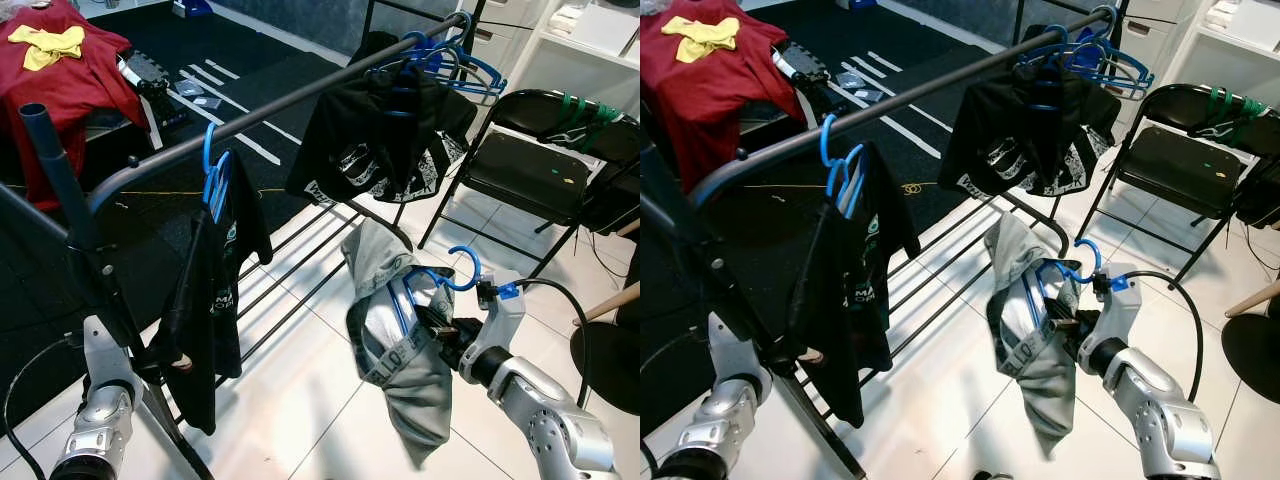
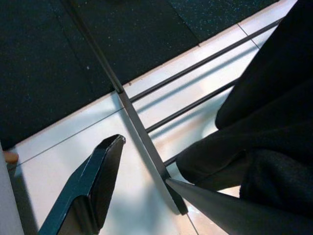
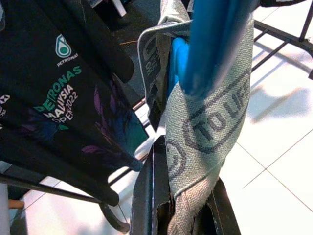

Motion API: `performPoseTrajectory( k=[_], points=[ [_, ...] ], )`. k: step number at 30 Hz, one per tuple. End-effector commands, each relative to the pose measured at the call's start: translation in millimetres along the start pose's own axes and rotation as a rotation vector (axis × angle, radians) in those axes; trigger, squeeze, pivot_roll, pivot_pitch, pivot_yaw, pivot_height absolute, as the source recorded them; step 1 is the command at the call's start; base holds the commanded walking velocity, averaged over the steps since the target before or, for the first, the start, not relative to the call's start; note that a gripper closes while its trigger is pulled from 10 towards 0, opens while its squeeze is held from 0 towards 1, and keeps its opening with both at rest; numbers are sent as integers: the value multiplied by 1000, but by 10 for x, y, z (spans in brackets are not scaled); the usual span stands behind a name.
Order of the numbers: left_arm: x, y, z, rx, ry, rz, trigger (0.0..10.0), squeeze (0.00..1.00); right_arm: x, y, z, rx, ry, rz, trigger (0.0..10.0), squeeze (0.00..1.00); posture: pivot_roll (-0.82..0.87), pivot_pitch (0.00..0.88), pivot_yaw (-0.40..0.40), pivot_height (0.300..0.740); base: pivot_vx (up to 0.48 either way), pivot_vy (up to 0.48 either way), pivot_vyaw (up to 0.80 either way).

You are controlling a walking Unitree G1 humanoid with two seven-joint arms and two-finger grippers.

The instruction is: Hang hanger

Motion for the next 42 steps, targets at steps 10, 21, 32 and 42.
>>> performPoseTrajectory(
  k=[10,21,32,42],
  points=[
    [345,54,771,252,161,-99,10000,0,20,-44,-34,-9,-5,-10,10000,0,-36,186,26,740,0,0,0],
    [128,26,611,213,137,-37,10000,0,13,-47,-38,-11,-5,-4,10000,0,-38,193,27,740,0,0,0],
    [-173,-69,1151,364,123,107,10000,0,4,-75,-54,-16,2,-5,10000,0,-32,198,35,740,0,0,0],
    [-392,-128,1127,359,29,175,10000,0,-9,-58,-40,-12,7,-5,10000,0,-26,196,39,740,0,0,0]
  ],
)
Point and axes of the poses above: a point about 5 cm out from each wrist's last joint towards the gripper, its own y axis pointing out of the wrist towards the gripper, its own x axis along the axis of the wrist's last joint, z = x × y, the point moved 6 cm from there along y, pointing out of the wrist towards the gripper, and after that the axes turned 12 degrees about y, right-handed, at the moved point
